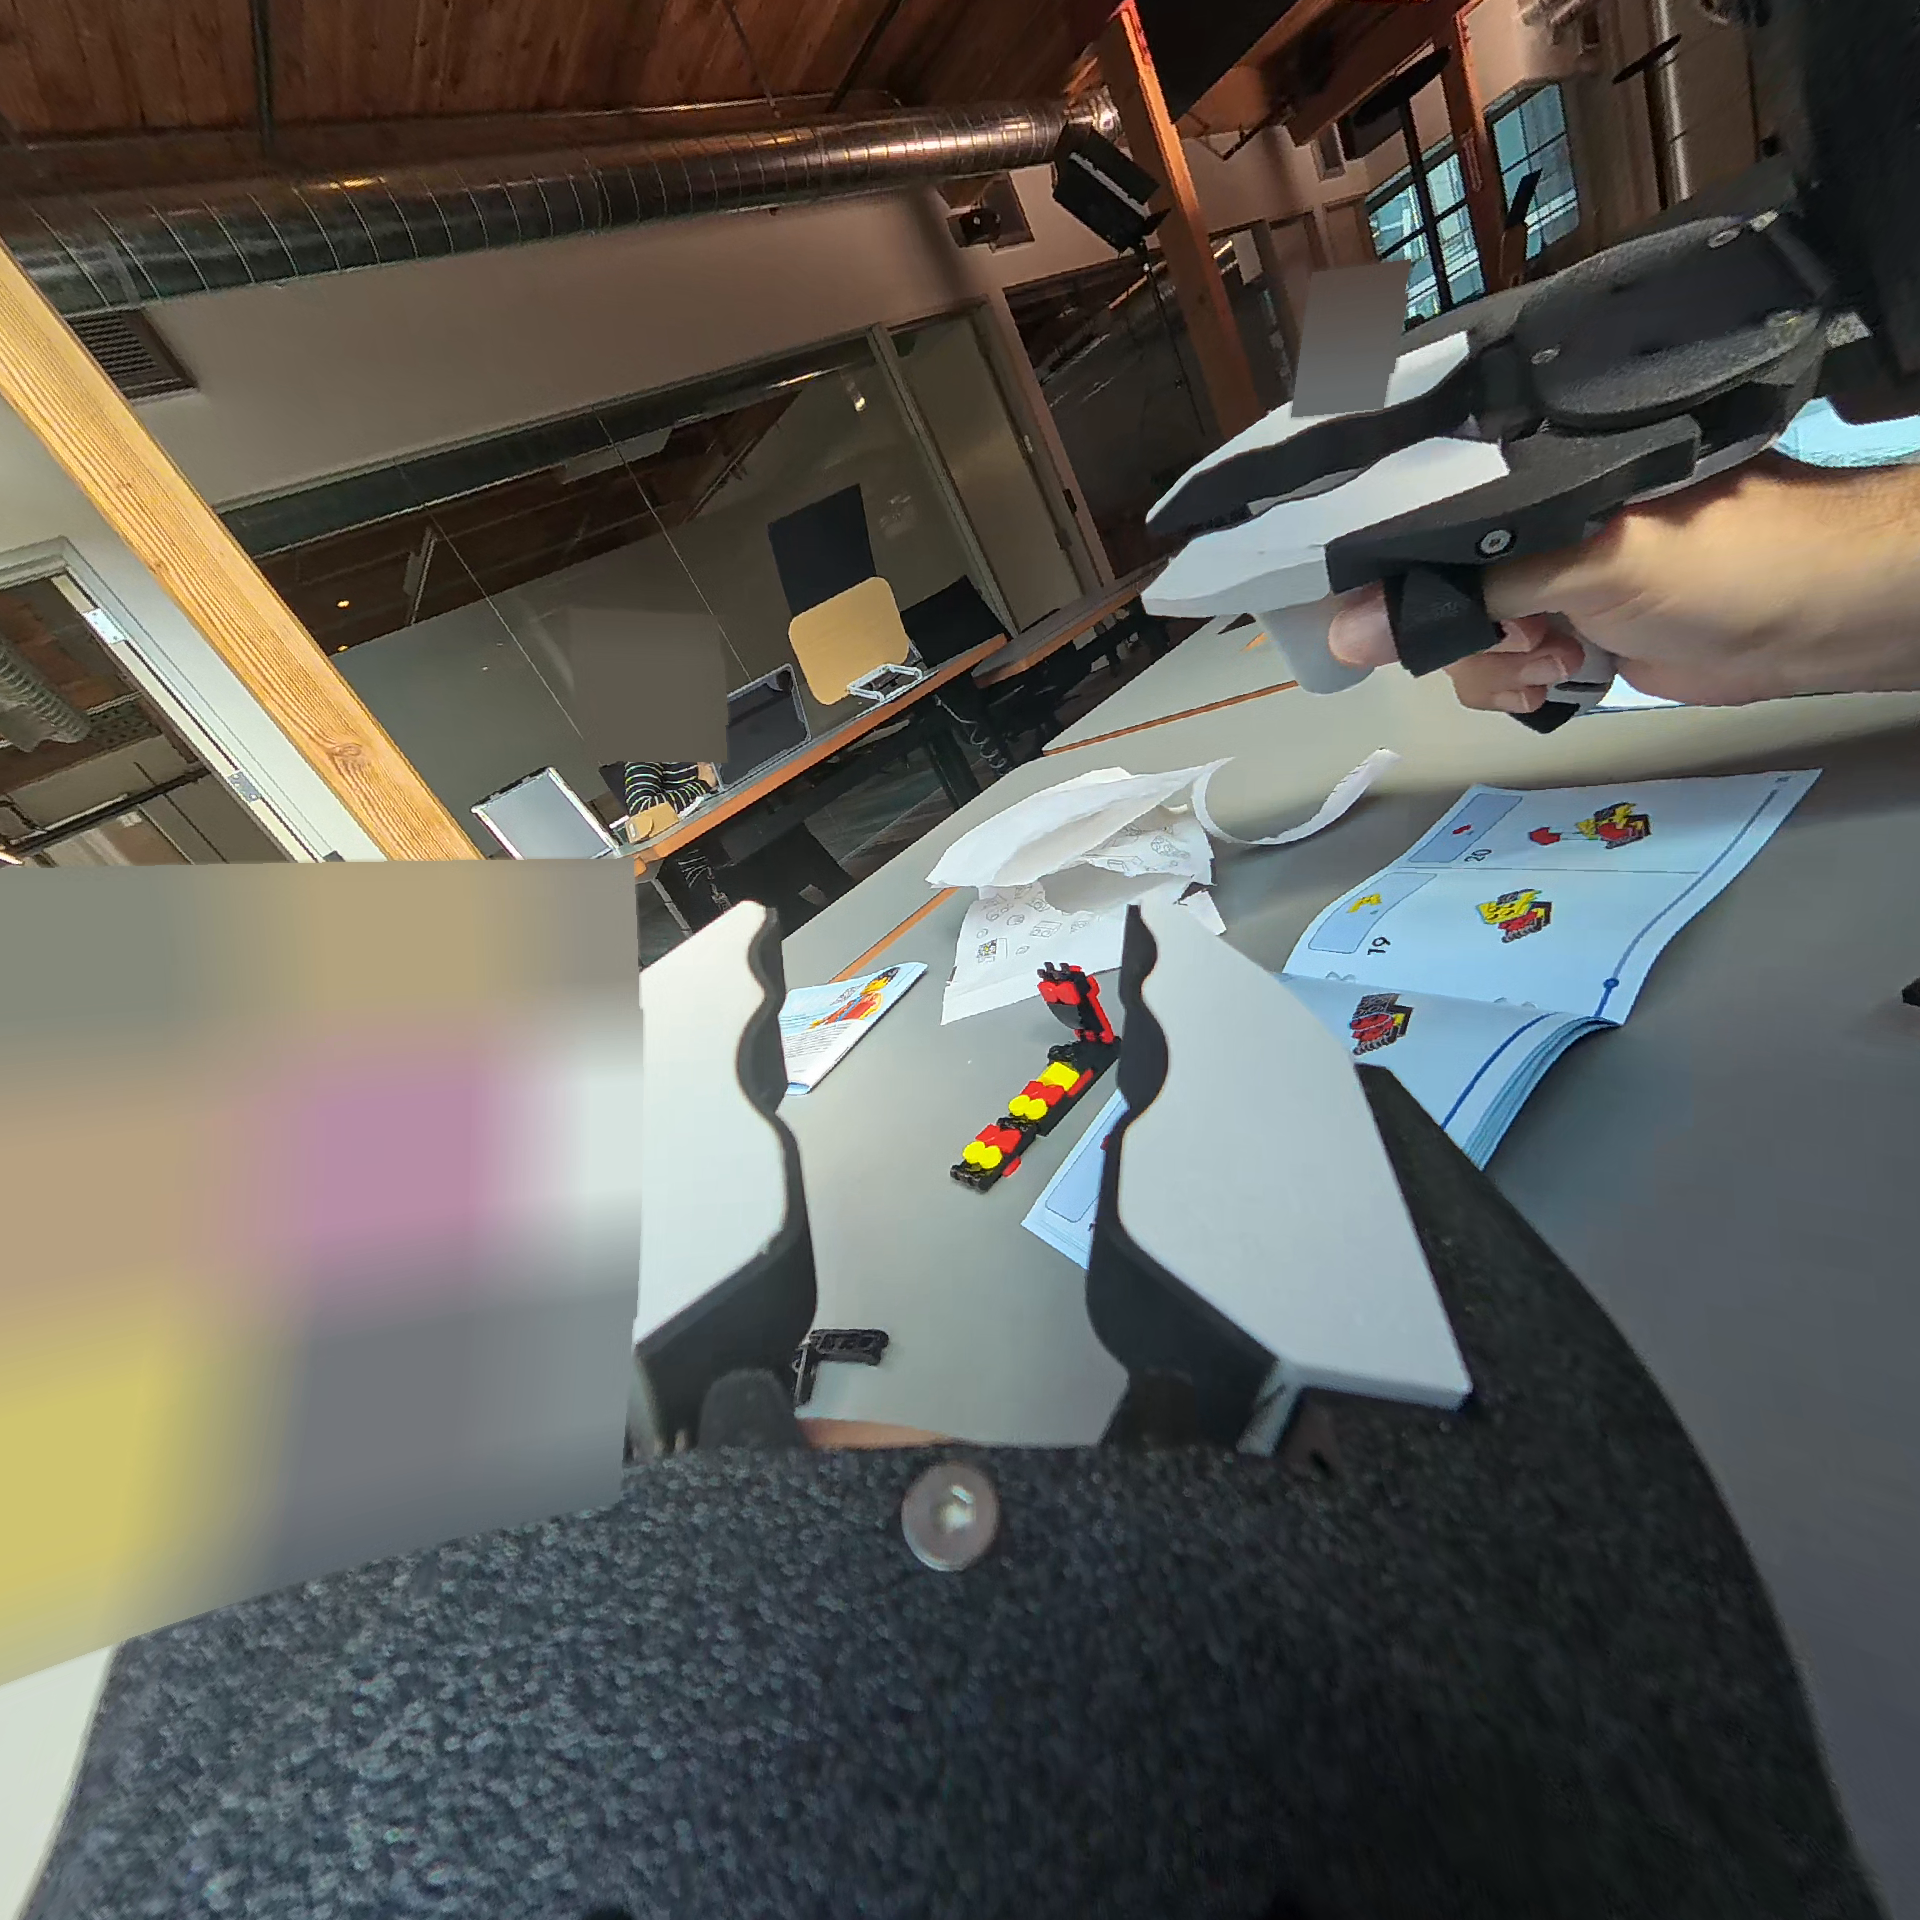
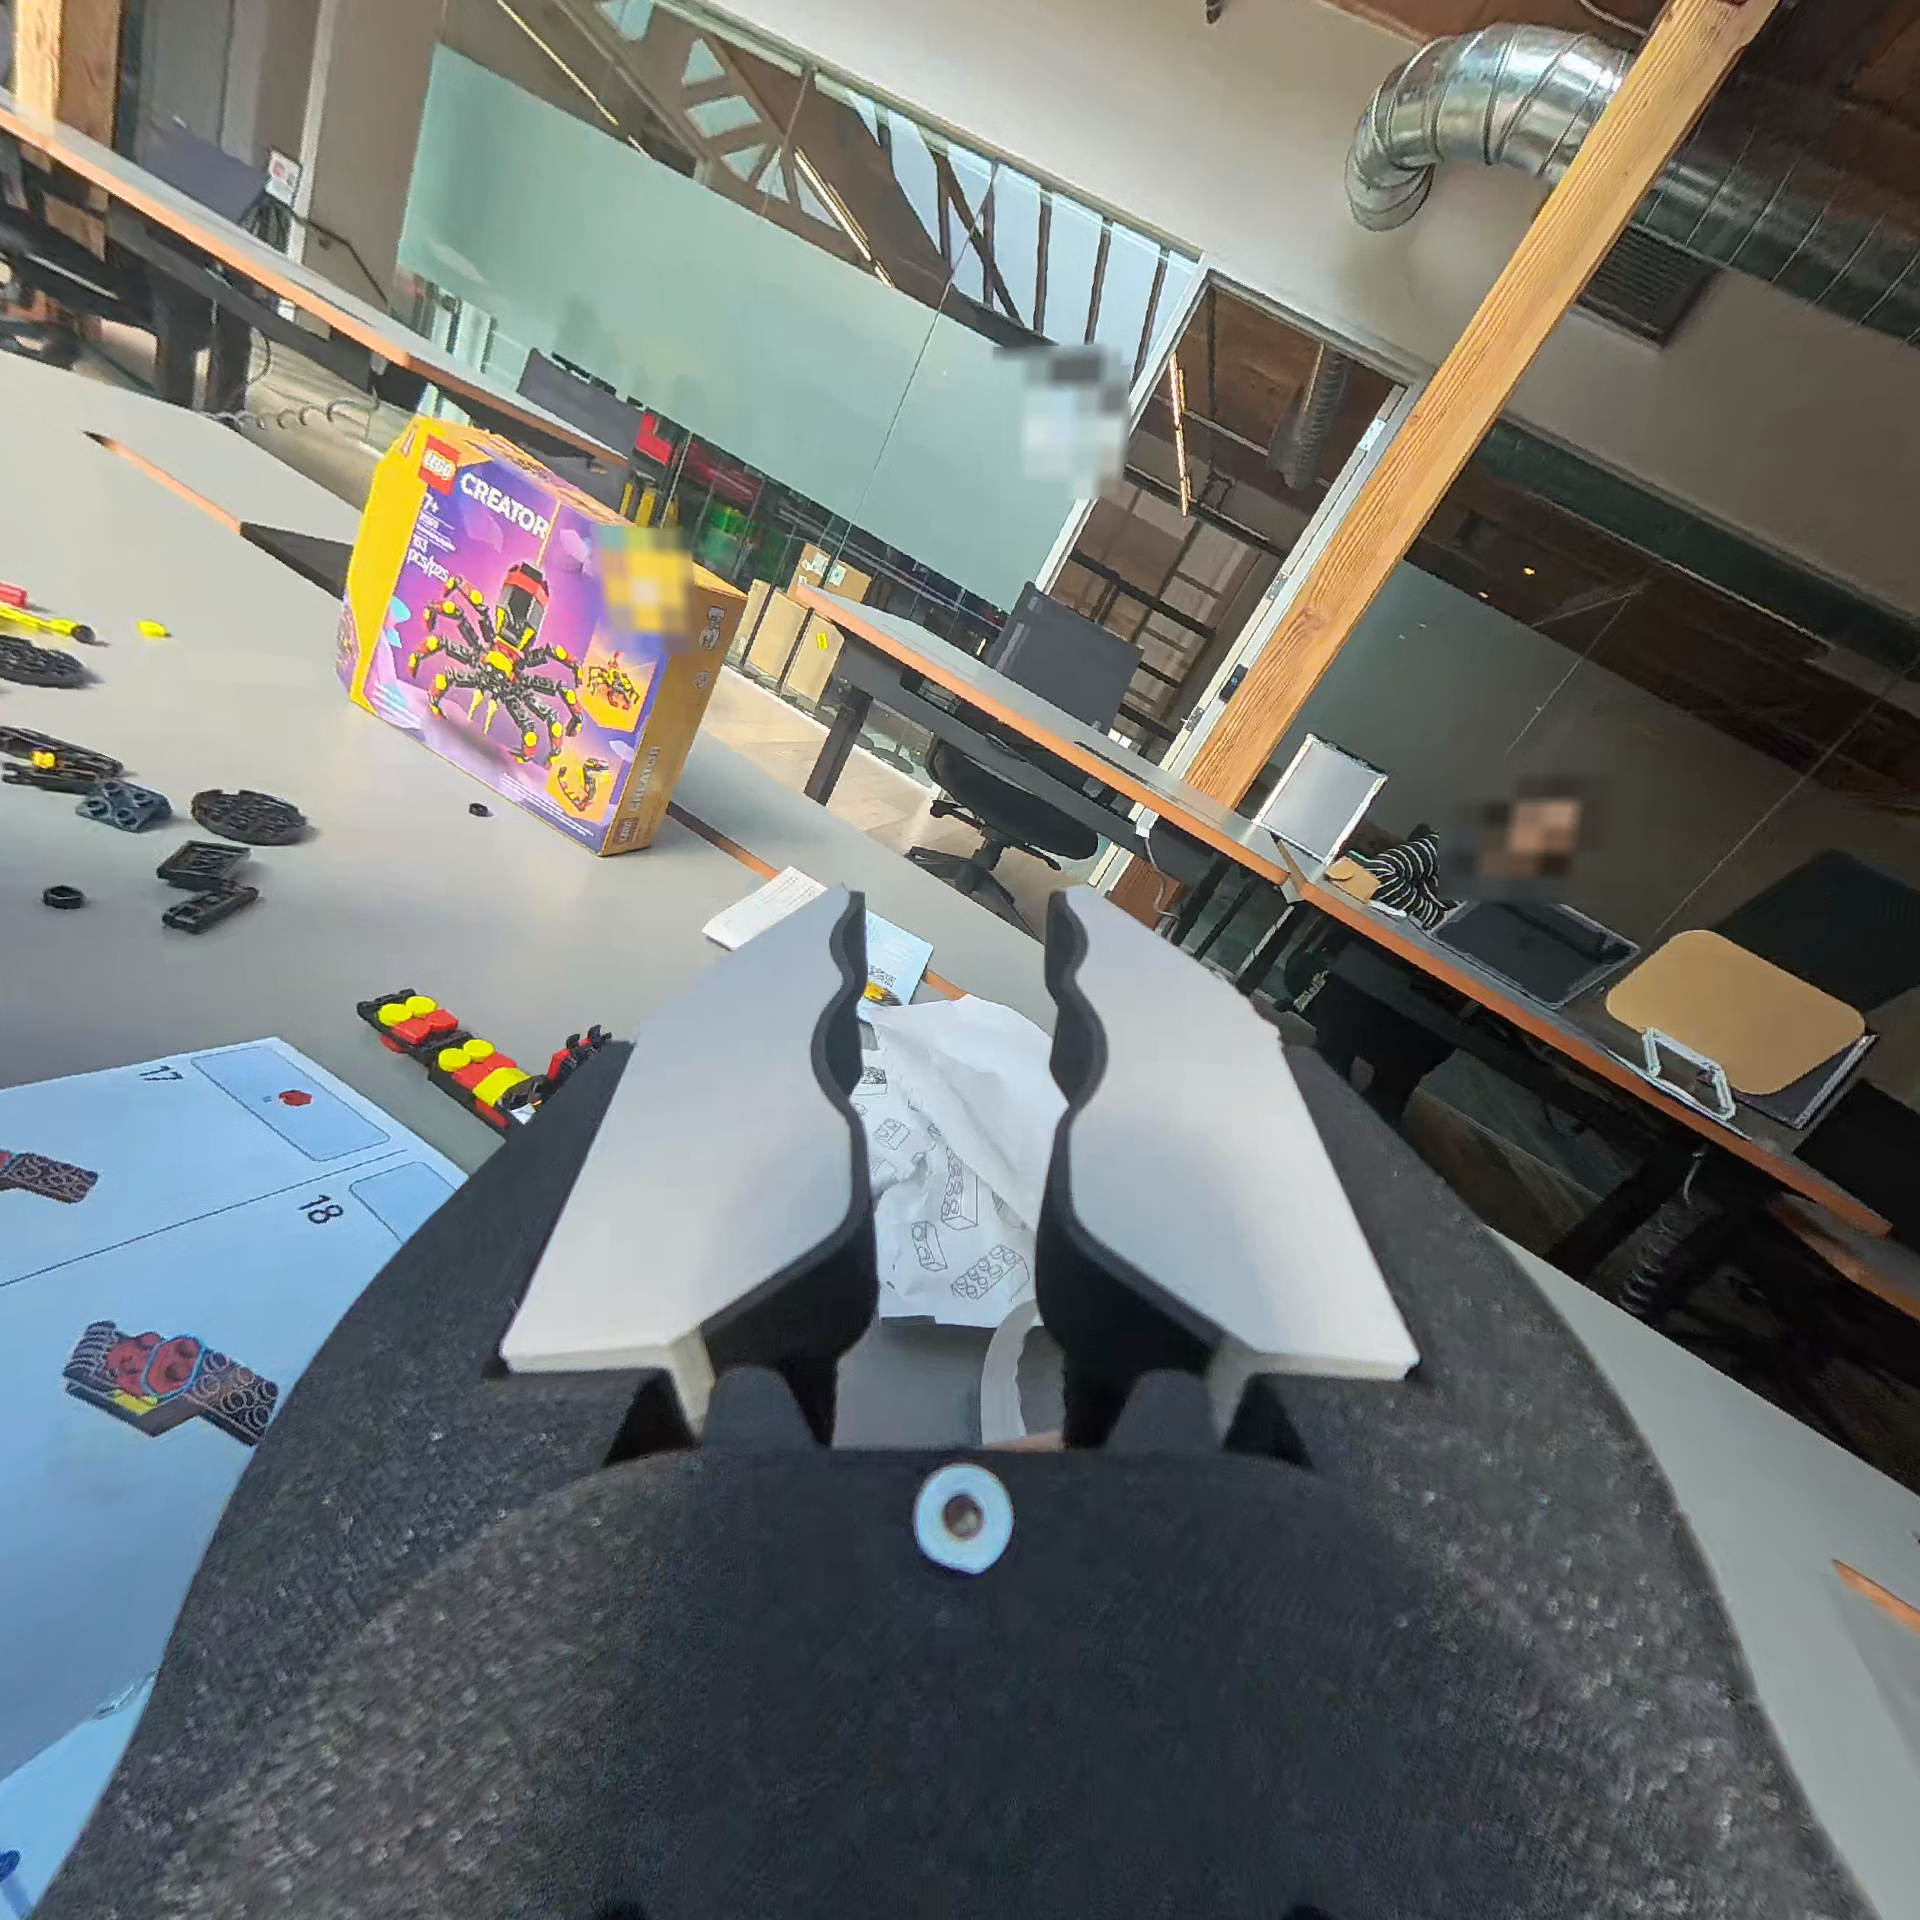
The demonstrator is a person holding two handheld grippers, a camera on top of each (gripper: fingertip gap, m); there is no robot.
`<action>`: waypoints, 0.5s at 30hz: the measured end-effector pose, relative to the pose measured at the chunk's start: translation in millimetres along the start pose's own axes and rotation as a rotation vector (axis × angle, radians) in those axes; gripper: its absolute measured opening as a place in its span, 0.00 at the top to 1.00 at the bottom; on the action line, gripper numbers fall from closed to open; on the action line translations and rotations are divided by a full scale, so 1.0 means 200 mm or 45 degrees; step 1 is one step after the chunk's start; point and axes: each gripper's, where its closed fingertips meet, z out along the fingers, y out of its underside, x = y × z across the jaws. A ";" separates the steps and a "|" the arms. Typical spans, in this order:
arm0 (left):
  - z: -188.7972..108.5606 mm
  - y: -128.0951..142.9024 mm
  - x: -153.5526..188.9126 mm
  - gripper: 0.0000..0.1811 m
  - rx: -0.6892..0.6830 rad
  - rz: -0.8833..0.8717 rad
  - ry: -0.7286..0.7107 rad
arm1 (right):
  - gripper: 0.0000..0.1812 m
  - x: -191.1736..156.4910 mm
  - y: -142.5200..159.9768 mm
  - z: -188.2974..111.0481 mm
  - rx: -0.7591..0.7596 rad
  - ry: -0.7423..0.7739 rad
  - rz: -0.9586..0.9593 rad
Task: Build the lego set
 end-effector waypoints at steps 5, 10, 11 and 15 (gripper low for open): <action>0.00 0.02 -0.01 0.66 -0.014 -0.019 -0.001 | 0.82 0.01 0.02 0.01 0.004 -0.036 0.196; 0.00 0.02 -0.01 0.66 -0.018 -0.013 0.004 | 0.82 0.07 0.02 0.00 0.015 0.010 0.229; 0.00 0.02 0.00 0.66 -0.024 -0.012 0.009 | 0.82 0.07 0.03 0.00 0.009 0.010 0.235; -0.01 0.01 0.00 0.66 -0.015 -0.006 0.005 | 0.82 0.06 0.03 0.00 0.009 0.008 0.229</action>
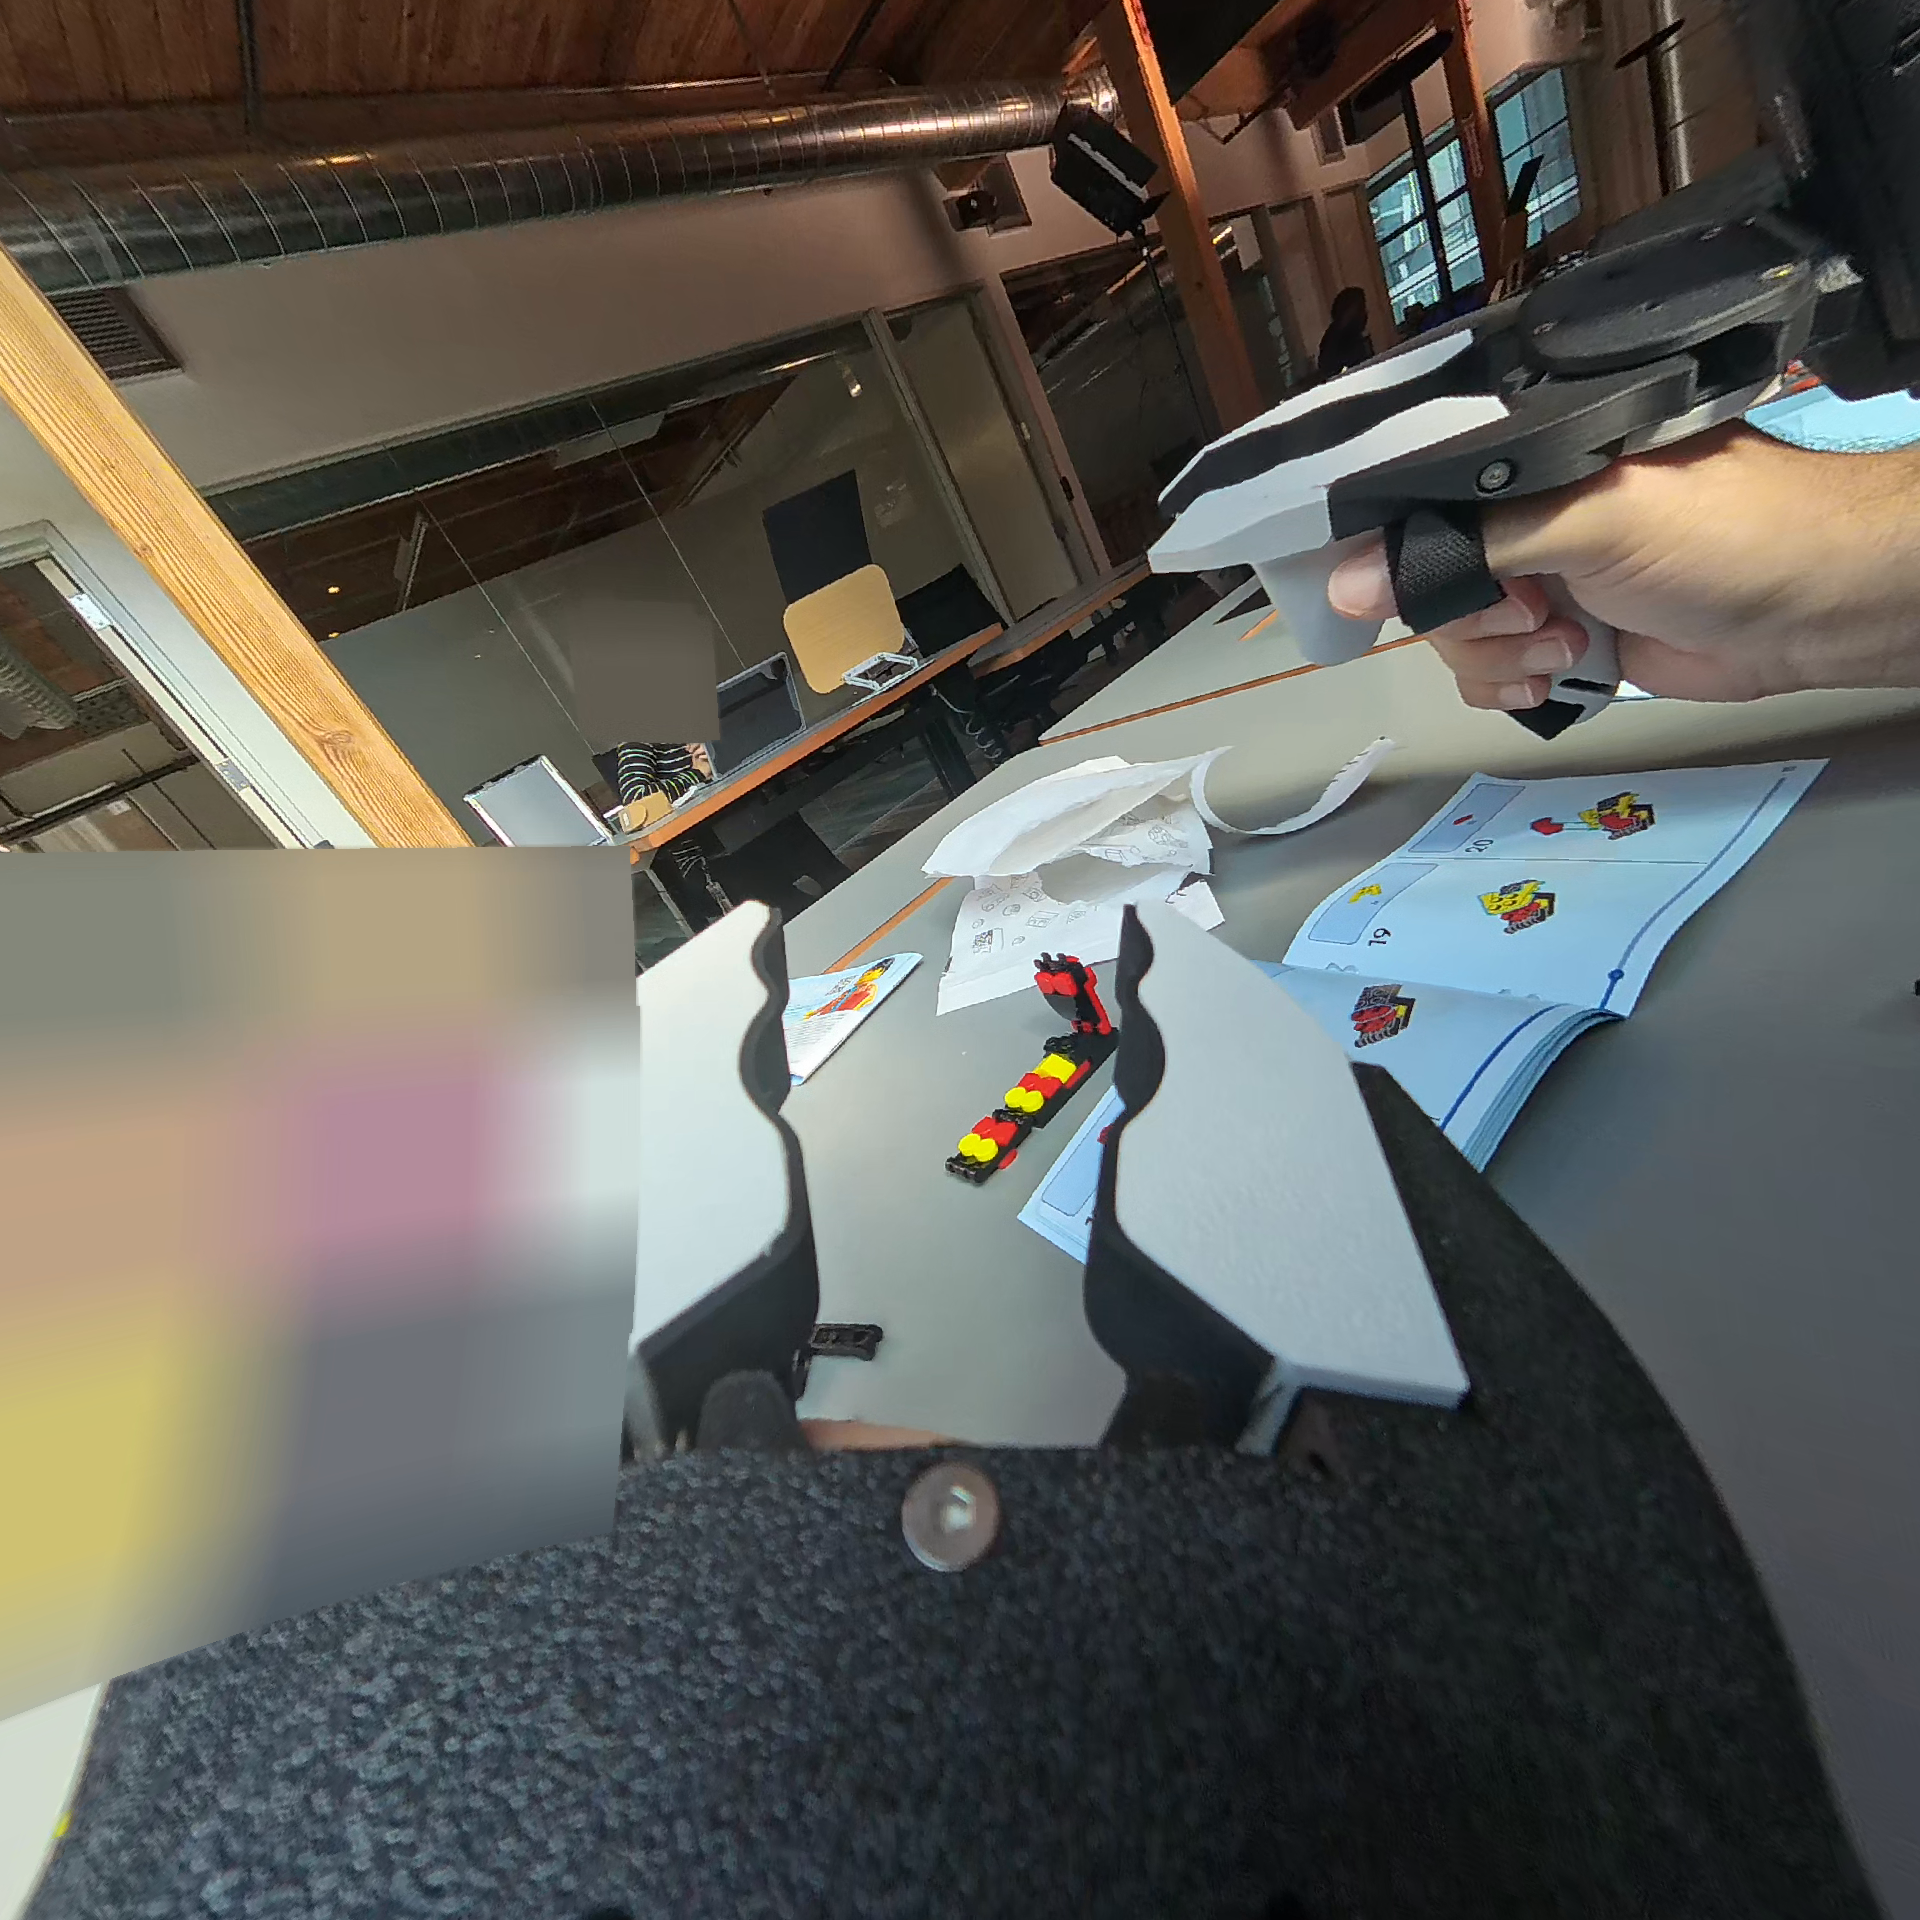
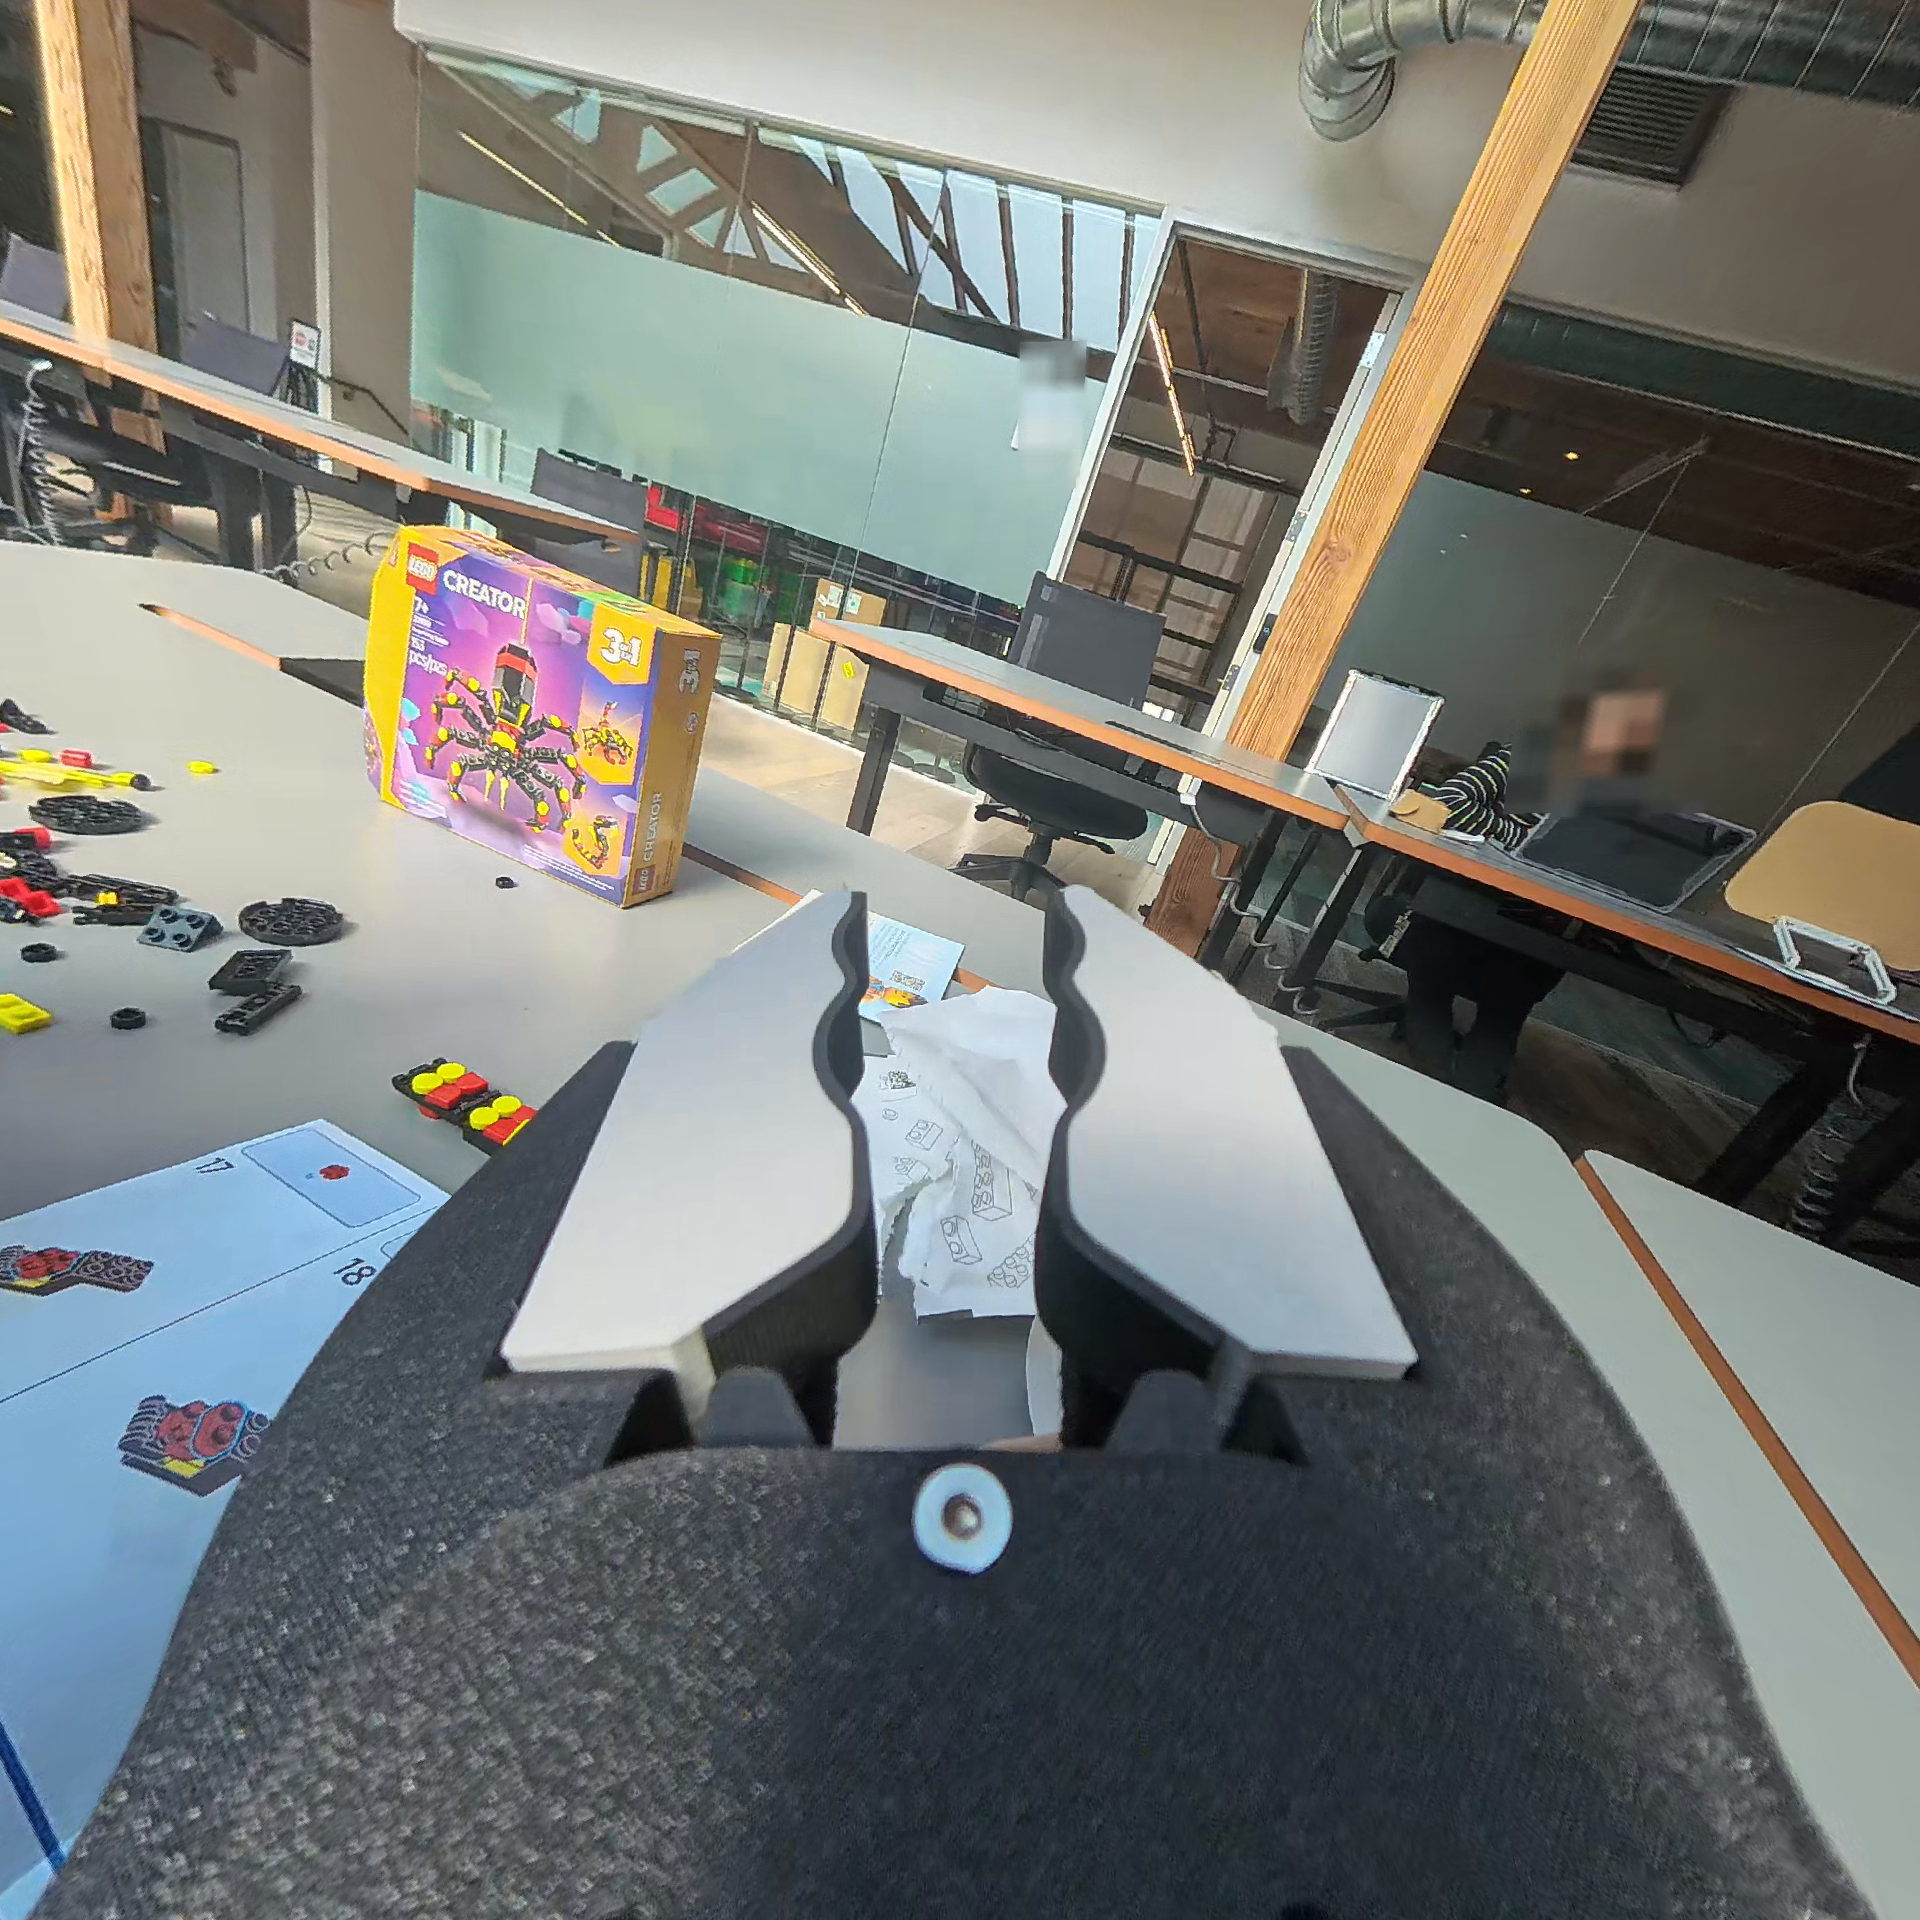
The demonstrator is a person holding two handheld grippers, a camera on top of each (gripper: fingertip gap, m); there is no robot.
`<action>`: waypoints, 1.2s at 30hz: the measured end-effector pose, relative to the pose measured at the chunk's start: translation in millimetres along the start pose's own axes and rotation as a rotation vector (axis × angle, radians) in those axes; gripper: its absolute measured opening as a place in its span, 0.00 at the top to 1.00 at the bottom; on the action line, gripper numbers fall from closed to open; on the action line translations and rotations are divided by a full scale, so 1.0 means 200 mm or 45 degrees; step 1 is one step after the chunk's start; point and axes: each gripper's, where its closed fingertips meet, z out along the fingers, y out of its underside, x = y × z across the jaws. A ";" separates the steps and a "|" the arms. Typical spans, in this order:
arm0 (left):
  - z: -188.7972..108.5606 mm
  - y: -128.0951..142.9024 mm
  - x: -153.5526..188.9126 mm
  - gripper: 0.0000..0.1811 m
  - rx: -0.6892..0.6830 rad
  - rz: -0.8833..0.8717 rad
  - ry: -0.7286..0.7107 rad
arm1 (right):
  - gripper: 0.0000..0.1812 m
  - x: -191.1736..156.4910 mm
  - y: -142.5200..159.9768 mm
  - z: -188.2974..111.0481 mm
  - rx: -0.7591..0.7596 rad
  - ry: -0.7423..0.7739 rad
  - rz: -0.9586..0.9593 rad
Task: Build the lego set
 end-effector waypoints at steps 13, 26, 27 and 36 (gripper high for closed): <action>0.00 0.01 0.00 0.67 -0.017 0.012 0.009 | 0.83 0.01 0.00 0.01 0.004 0.006 0.034; -0.01 -0.01 0.00 0.67 -0.004 0.010 0.000 | 0.88 -0.19 -0.62 -0.51 0.711 -1.433 0.922; -0.01 -0.01 0.00 0.67 -0.009 0.008 0.001 | 0.88 -0.17 -0.60 -0.47 0.707 -1.346 0.939; 0.00 -0.01 0.00 0.67 -0.012 0.005 0.001 | 0.85 0.04 -0.08 -0.01 0.058 -0.005 0.253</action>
